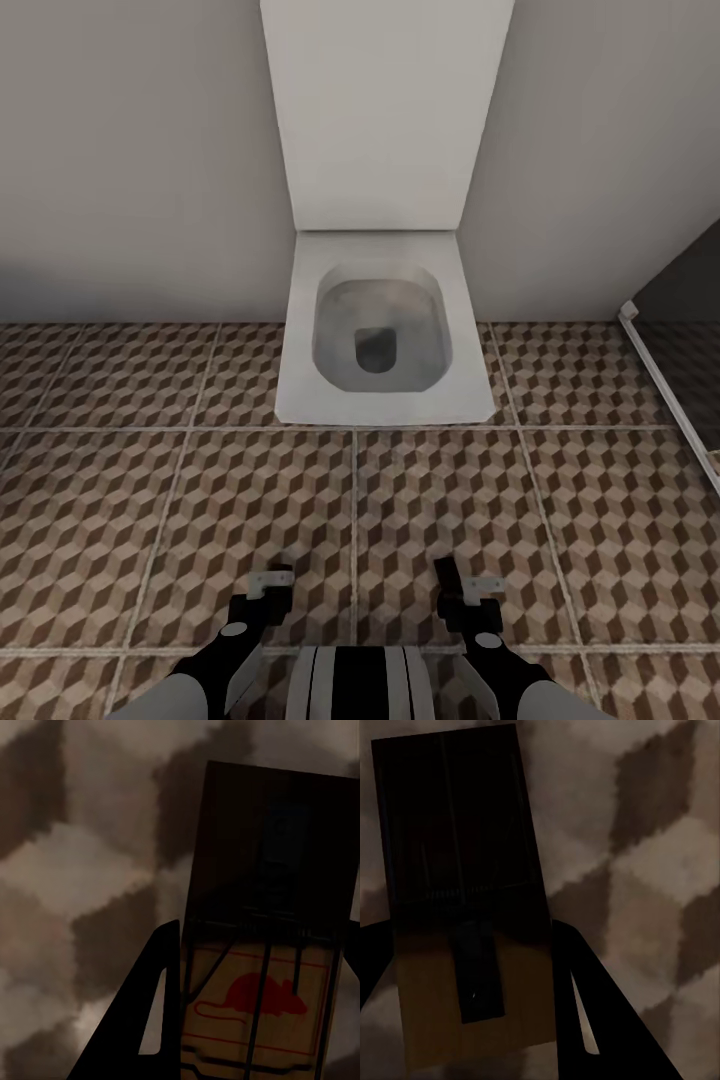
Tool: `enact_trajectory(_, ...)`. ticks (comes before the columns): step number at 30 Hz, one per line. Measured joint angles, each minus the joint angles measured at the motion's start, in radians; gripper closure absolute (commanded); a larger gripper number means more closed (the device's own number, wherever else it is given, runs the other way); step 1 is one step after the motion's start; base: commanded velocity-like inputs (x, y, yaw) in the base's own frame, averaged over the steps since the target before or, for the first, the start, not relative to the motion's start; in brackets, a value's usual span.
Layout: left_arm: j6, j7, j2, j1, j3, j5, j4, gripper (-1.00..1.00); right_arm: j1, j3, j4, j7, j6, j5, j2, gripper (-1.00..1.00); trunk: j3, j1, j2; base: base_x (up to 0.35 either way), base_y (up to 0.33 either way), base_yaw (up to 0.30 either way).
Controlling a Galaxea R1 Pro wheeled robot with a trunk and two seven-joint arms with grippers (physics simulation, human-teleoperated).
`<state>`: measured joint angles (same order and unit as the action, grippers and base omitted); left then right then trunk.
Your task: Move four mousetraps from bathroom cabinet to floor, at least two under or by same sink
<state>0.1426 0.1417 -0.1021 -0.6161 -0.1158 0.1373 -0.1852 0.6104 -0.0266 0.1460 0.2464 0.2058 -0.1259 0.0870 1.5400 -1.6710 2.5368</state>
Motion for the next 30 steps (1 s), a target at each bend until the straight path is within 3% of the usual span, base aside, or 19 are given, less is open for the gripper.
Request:
enact_trajectory(12, -0.009, -0.007, 0.000, 0.000, 0.004, 0.001, 0.004, 1.00, 0.000, 0.000, 0.000, 0.000, 0.000, 0.000, 0.000, 1.00, 0.000, 0.000, 0.000, 0.000, 0.000, 0.000)
enact_trajectory(24, -0.116, -0.002, 0.005, 0.000, 0.008, 0.007, 0.012, 1.00, 0.000, 0.001, 0.000, -0.001, 0.000, 0.000, -0.001, 1.00, 0.000, 0.000, 0.000, 0.000, 0.000, 0.000)
enact_trajectory(30, -0.127, -0.001, 0.006, 0.000, 0.008, 0.008, 0.013, 1.00, 0.000, 0.000, 0.000, -0.001, 0.000, 0.000, 0.000, 1.00, 0.000, 0.000, 0.000, 0.000, 0.000, 0.000)
